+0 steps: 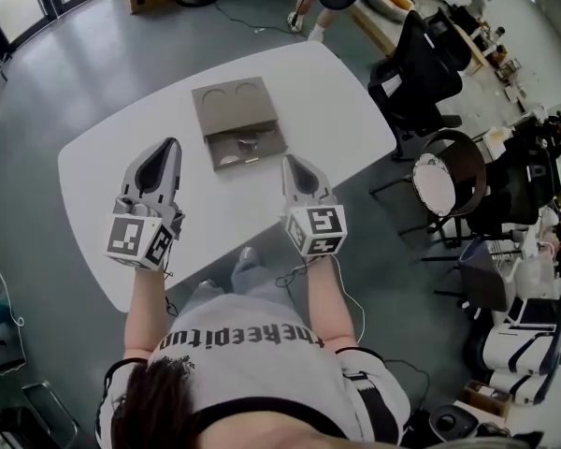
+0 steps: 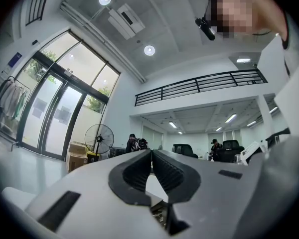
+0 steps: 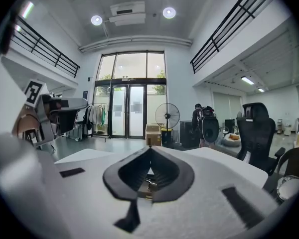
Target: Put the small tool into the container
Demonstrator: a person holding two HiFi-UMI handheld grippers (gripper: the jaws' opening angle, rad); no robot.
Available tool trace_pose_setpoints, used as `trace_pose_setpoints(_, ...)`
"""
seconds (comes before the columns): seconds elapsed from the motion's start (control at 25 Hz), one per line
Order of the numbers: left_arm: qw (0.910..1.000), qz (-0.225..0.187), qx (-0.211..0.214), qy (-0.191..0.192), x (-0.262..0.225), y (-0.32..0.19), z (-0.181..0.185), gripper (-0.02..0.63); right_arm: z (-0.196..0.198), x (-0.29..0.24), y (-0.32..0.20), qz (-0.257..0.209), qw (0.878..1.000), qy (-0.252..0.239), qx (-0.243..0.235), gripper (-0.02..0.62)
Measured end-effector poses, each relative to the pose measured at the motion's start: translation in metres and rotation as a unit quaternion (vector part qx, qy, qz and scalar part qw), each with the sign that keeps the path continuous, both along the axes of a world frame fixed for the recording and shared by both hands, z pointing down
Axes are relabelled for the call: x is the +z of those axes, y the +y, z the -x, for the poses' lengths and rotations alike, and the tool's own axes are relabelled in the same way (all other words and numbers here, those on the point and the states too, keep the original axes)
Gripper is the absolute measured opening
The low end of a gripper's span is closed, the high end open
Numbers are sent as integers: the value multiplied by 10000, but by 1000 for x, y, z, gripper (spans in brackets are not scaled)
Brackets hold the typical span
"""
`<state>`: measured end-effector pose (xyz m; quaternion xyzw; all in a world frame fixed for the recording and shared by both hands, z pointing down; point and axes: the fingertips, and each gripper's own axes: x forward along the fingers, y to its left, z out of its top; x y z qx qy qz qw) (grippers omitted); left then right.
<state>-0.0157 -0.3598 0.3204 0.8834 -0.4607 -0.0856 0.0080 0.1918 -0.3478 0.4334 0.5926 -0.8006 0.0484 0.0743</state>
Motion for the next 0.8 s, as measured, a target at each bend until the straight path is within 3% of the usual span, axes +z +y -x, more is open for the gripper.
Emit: trace_pose_setpoints(0.8,9990,-318,269,167,-10,60,27,12,4,-58,88,-896,9930,-348,688,4)
